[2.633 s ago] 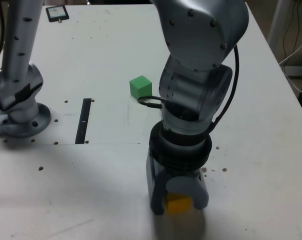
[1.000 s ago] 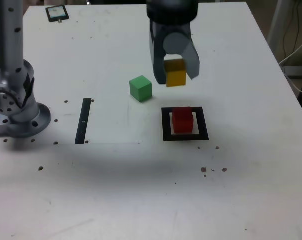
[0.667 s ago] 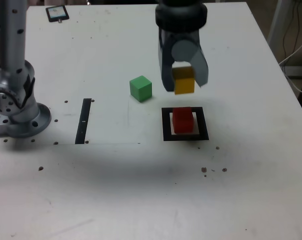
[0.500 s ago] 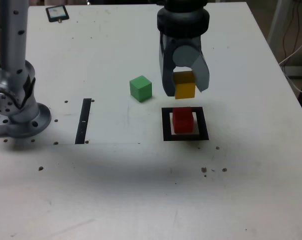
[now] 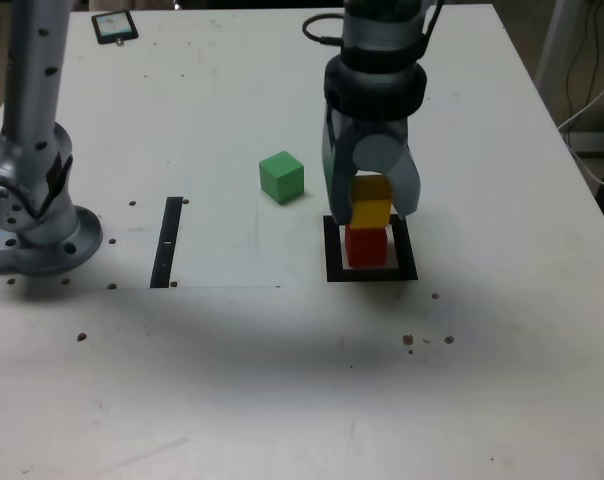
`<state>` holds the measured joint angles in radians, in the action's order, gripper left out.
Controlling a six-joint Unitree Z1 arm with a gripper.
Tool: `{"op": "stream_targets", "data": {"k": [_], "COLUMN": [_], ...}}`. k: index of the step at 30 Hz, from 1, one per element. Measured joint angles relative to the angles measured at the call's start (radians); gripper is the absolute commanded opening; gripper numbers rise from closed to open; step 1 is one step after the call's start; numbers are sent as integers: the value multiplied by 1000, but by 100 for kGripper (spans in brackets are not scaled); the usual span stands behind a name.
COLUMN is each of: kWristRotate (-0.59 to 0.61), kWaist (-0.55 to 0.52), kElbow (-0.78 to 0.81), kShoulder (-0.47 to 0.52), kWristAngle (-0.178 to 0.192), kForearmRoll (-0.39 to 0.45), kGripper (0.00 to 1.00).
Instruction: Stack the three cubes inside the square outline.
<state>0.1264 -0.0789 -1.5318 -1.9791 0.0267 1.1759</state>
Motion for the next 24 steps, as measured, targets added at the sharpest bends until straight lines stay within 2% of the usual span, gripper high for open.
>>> {"op": "stream_targets", "data": {"k": [7, 9, 12, 16, 18, 21, 24], "kWristRotate": [0, 0, 0, 0, -3, -9, -11], "kWaist": [0, 0, 0, 0, 0, 0, 0], "kElbow": [0, 0, 1, 5, 10, 20, 24], "kShoulder": [-7, -7, -7, -2, 4, 12, 15], "kWristAngle": [-5, -6, -10, -17, -19, -20, -21], "kForearmRoll": [-3, -3, 2, 15, 18, 17, 15], "kGripper": [24, 27, 42, 79, 90, 98, 99]}}
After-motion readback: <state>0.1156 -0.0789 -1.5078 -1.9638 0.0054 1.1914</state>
